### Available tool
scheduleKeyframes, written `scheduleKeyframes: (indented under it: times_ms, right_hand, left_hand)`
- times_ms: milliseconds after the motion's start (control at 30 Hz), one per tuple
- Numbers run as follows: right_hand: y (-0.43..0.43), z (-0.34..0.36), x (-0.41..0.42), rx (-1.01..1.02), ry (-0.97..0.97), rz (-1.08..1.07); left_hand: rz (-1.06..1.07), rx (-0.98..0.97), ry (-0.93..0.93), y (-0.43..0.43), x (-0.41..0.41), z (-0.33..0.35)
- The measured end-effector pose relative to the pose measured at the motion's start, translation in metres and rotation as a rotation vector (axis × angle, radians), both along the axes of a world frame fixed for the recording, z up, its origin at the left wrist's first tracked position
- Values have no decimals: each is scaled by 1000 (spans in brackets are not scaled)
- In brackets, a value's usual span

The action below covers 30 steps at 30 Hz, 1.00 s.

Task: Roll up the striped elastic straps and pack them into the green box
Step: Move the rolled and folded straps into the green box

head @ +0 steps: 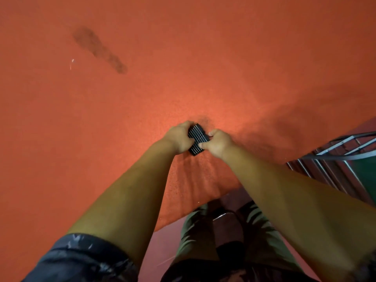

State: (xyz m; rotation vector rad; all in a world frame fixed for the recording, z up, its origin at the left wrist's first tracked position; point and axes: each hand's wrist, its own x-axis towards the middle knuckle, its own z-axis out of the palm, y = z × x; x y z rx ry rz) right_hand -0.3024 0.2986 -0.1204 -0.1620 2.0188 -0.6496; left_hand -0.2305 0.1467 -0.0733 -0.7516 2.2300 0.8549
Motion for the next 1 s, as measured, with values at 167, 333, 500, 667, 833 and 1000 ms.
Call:
scheduleKeyframes:
  times_ms: [167, 333, 500, 667, 833, 1000]
  right_hand:
    - [7, -11, 7, -33, -33, -14]
    - [21, -5, 17, -42, -8, 89]
    - [49, 16, 2, -37, -11, 57]
    - [97, 57, -49, -40, 88, 31]
    - [162, 106, -100, -76, 177, -38]
    - [230, 140, -135, -44, 274, -142]
  left_hand:
    - [23, 18, -36, 0, 6, -11]
    - [86, 50, -104, 9, 16, -10]
    - [144, 69, -79, 29, 4, 13]
    - [77, 76, 22, 64, -44, 52]
    - [-73, 84, 126, 119, -113, 95]
    - [-264, 25, 231, 188, -171, 121]
